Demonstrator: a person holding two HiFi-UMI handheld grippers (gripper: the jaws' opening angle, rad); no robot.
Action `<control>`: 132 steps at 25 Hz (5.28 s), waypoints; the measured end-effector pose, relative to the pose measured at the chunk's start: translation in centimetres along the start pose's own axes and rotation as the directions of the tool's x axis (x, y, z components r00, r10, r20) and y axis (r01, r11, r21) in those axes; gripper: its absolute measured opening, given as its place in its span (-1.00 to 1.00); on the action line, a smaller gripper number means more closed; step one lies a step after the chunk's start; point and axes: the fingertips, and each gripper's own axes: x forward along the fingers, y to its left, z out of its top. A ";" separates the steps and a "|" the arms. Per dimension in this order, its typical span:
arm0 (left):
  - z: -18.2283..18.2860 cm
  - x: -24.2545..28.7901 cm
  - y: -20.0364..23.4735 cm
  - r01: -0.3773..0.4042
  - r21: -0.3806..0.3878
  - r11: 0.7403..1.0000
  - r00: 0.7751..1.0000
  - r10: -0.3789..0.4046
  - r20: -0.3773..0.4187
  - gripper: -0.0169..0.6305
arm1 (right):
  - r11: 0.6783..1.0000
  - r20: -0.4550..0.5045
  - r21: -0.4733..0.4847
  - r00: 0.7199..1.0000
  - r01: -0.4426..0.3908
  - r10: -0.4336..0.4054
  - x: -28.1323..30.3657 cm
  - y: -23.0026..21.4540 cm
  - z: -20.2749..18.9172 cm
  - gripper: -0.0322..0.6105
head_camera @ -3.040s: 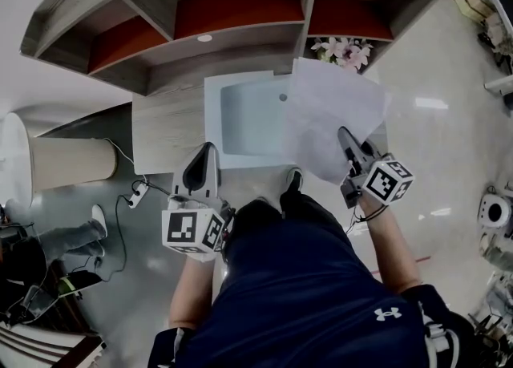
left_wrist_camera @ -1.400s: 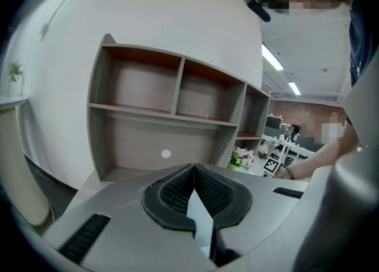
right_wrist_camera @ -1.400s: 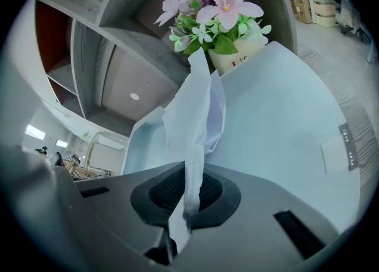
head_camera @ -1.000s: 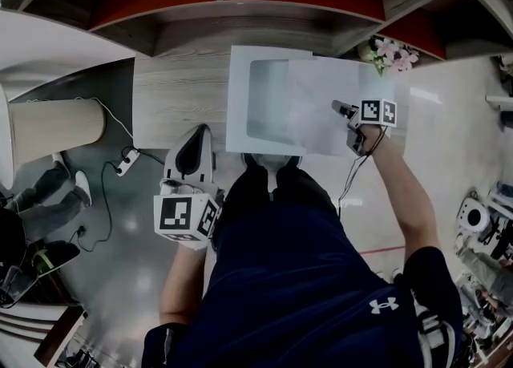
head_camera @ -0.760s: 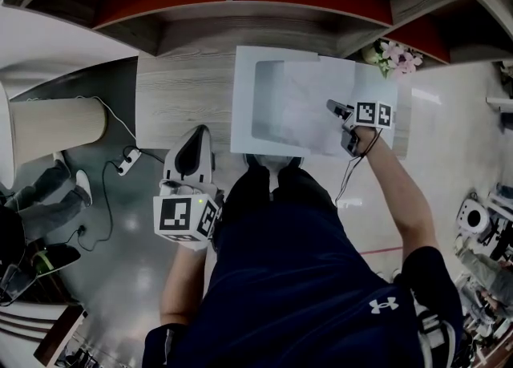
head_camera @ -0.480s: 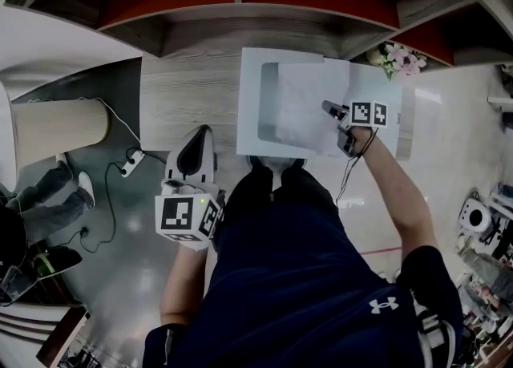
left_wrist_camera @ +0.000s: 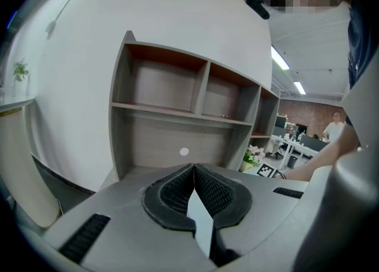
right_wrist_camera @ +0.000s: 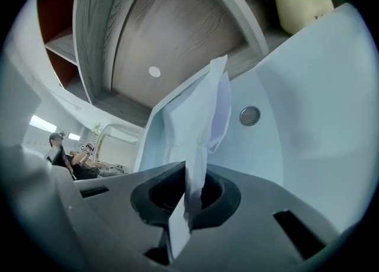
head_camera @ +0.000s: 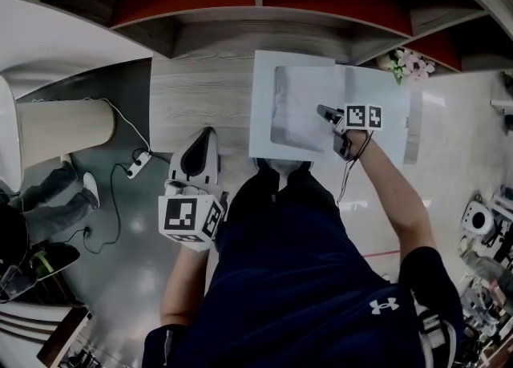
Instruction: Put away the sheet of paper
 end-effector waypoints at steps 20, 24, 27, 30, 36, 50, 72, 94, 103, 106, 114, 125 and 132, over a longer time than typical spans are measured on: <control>-0.8 -1.8 1.8 -0.010 -0.009 1.000 1.000 0.010 -0.012 -0.90 | 0.992 -0.064 -0.115 0.997 -0.054 0.047 4.5 4.9 -1.1 -0.85; -0.7 -1.8 1.0 -0.007 -0.007 1.000 1.000 0.007 -0.006 -0.90 | 0.990 -0.046 -0.115 0.996 -0.083 0.078 4.6 5.6 -1.1 -0.84; -0.6 -1.8 0.5 -0.005 -0.008 1.000 1.000 0.005 -0.003 -0.90 | 0.991 -0.035 -0.112 0.997 -0.075 0.071 4.4 5.4 -1.2 -0.69; -0.7 -1.7 -0.2 0.000 -0.008 1.000 1.000 0.000 -0.003 -0.90 | 0.992 -0.023 -0.110 0.998 -0.056 0.053 3.6 4.8 -1.1 -0.35; -0.6 -1.0 -2.2 0.027 -0.008 1.000 1.000 -0.027 0.003 -0.90 | 0.991 0.058 -0.131 0.998 0.027 -0.020 0.2 2.8 0.1 -0.20; 1.4 2.2 -7.7 0.100 0.036 0.994 0.994 -0.101 0.030 -0.90 | 0.878 0.464 -0.414 0.886 0.242 -0.026 -15.7 6.0 7.0 -0.34; 11.4 4.6 -13.5 0.113 0.185 0.976 0.964 -0.153 0.219 -0.90 | 0.571 0.771 -0.617 0.562 0.541 0.301 -32.8 24.8 9.1 -0.85; 11.3 4.2 -12.4 0.068 0.230 0.971 0.952 -0.132 0.277 -0.90 | 0.589 0.740 -0.634 0.614 0.500 0.275 -30.4 23.0 8.1 -0.85; 11.5 3.7 -12.3 0.071 0.234 0.970 0.949 -0.138 0.285 -0.90 | 0.613 0.737 -0.628 0.617 0.478 0.274 -29.8 23.4 7.6 -0.85; 11.4 3.4 -12.2 0.067 0.237 0.969 0.950 -0.134 0.281 -0.90 | 0.618 0.743 -0.621 0.614 0.483 0.266 -29.9 23.3 7.5 -0.85; 10.9 3.3 -12.0 0.067 0.238 0.969 0.952 -0.134 0.277 -0.90 | 0.619 0.749 -0.610 0.615 0.495 0.246 -29.8 22.9 7.1 -0.85; 10.9 3.2 -12.3 0.072 0.238 0.969 0.952 -0.138 0.272 -0.90 | 0.624 0.754 -0.600 0.613 0.501 0.234 -30.4 22.6 7.0 -0.85; 10.6 3.3 -12.2 0.072 0.239 0.968 0.953 -0.137 0.270 -0.90 | 0.626 0.752 -0.601 0.616 0.498 0.233 -30.1 22.4 7.0 -0.85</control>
